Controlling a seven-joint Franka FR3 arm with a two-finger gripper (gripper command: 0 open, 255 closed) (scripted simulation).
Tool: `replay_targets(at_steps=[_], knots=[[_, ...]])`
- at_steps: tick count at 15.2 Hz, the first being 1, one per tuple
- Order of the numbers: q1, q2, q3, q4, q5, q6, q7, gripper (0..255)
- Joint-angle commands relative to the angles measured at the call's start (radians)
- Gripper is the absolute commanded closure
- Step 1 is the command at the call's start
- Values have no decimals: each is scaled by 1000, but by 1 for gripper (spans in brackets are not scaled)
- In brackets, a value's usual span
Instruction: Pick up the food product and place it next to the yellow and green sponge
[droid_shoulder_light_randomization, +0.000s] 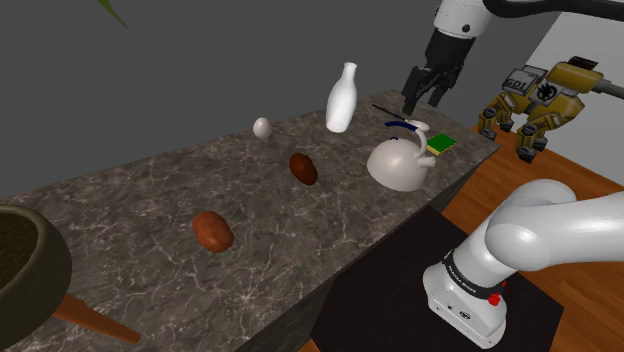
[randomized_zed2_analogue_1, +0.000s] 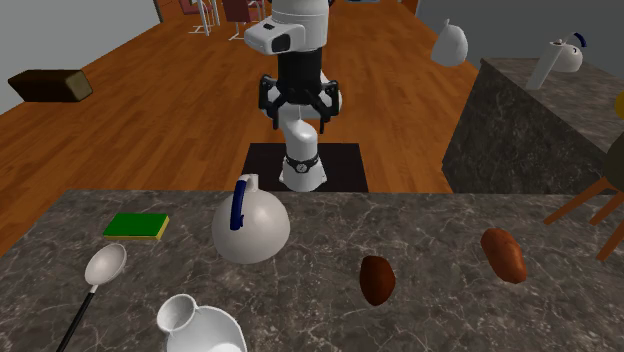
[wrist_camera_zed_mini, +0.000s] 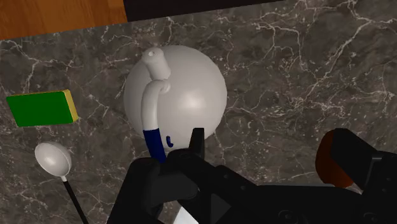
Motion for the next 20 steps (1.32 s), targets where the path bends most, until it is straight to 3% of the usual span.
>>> replay_targets(at_steps=[1, 11, 20], knots=[[0, 0, 0, 0, 0, 0, 0, 0], [24, 295, 203, 24, -15, 219, 190, 0], [21, 651, 360, 161, -155, 343, 411, 0]])
